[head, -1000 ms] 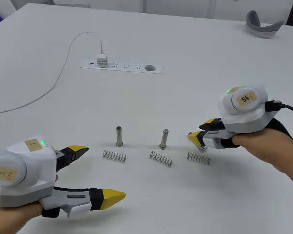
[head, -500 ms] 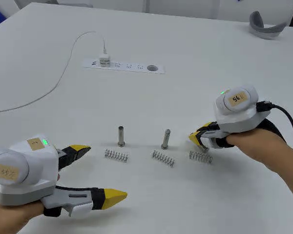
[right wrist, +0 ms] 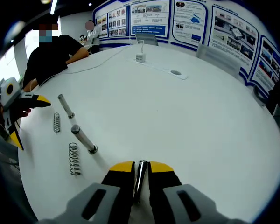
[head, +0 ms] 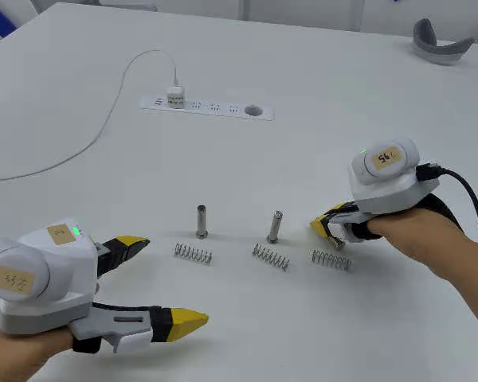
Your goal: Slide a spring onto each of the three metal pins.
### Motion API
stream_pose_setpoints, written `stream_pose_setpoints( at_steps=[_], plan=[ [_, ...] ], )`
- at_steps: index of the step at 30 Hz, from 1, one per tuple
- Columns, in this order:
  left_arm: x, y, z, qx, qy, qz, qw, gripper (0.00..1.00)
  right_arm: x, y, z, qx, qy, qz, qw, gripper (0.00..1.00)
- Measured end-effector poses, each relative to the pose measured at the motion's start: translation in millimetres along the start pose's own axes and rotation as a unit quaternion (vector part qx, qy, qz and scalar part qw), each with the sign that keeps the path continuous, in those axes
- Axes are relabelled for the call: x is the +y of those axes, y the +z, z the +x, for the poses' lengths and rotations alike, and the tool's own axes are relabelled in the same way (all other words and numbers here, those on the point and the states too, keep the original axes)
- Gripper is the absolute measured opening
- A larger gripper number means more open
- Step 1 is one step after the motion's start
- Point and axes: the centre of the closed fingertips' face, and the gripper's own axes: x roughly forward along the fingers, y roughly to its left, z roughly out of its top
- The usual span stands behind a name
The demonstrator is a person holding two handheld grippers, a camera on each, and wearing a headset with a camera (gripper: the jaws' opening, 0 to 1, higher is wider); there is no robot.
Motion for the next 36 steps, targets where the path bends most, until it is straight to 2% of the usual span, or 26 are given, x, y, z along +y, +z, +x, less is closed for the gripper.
stream_pose_setpoints(
  at_steps=[23,36],
  plan=[
    [0.1,-1.6,-0.1,0.002,0.0,-0.002,1.0,0.87,-4.6,-3.6,5.0,0.022,0.003,0.016,0.9996,0.1],
    [1.2,-0.8,-1.7,0.001,0.004,-0.001,1.0,0.87,-2.3,-3.4,5.0,0.037,-0.004,0.001,0.9993,0.09]
  ],
)
